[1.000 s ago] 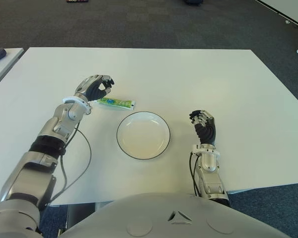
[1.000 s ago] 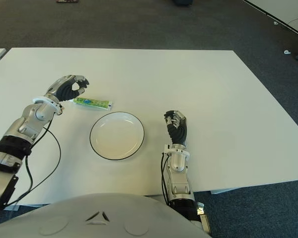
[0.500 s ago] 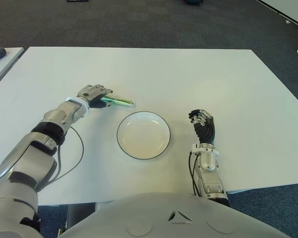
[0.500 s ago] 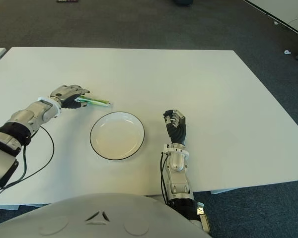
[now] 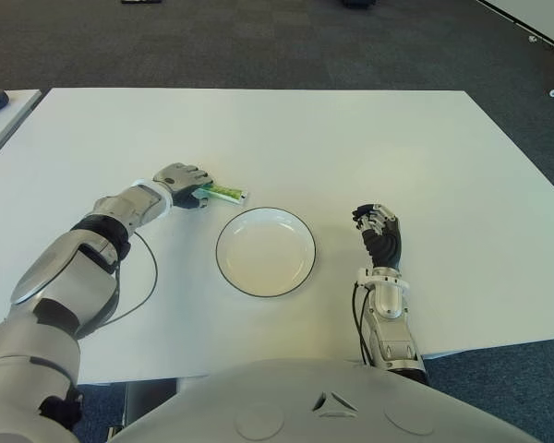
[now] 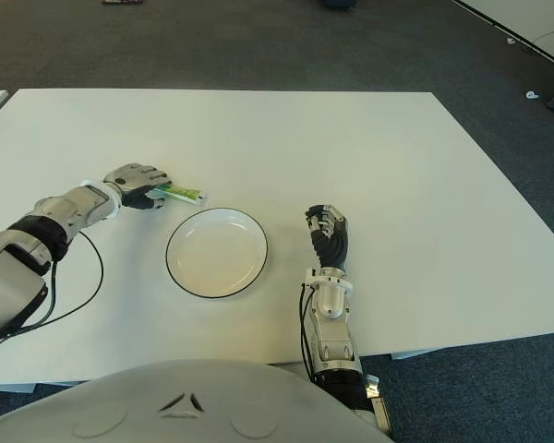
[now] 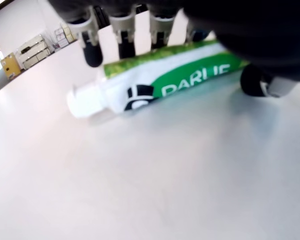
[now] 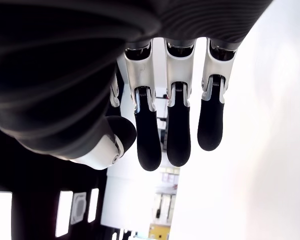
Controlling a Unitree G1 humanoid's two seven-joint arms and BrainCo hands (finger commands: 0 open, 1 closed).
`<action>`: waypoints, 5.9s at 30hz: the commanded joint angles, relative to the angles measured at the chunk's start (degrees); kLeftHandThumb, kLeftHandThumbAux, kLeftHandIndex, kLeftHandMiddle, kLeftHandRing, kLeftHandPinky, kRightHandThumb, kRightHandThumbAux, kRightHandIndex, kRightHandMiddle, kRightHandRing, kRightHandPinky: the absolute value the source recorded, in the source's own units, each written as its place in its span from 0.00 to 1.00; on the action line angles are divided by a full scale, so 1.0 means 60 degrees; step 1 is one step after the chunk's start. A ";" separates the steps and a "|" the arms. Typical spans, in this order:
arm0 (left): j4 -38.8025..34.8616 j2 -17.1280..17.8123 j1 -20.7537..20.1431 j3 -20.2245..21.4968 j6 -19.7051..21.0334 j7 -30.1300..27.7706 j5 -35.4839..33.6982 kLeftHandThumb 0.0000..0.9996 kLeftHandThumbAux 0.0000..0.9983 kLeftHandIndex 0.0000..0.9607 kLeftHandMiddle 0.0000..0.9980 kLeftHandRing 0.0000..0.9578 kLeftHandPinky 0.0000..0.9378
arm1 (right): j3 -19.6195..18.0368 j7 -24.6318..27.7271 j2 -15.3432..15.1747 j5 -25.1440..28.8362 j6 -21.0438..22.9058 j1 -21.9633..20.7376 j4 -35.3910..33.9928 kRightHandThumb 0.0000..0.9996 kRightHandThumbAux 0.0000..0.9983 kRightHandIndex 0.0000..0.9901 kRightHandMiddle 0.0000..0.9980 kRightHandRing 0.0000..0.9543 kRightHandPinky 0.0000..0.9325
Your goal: Put the toothpaste on the table into the plate.
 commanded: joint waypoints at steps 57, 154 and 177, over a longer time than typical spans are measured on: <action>0.0718 -0.0610 0.0316 -0.1057 0.0209 0.3555 0.0259 0.71 0.69 0.45 0.77 0.82 0.90 | -0.0033 0.0021 0.0046 -0.0065 0.0378 0.0256 -0.0336 0.70 0.73 0.43 0.49 0.48 0.50; -0.6798 -0.1891 0.3664 0.6852 0.1121 0.0691 -0.7222 0.72 0.71 0.46 0.86 0.88 0.91 | -0.0065 -0.0009 -0.0074 0.0041 -0.0013 -0.0342 0.0351 0.71 0.73 0.43 0.48 0.48 0.49; -0.8584 -0.1877 0.5252 0.6022 0.0642 -0.0208 -0.6354 0.73 0.70 0.46 0.86 0.89 0.90 | -0.0064 0.0017 -0.0053 0.0054 -0.0122 -0.0285 0.0364 0.70 0.73 0.43 0.48 0.48 0.49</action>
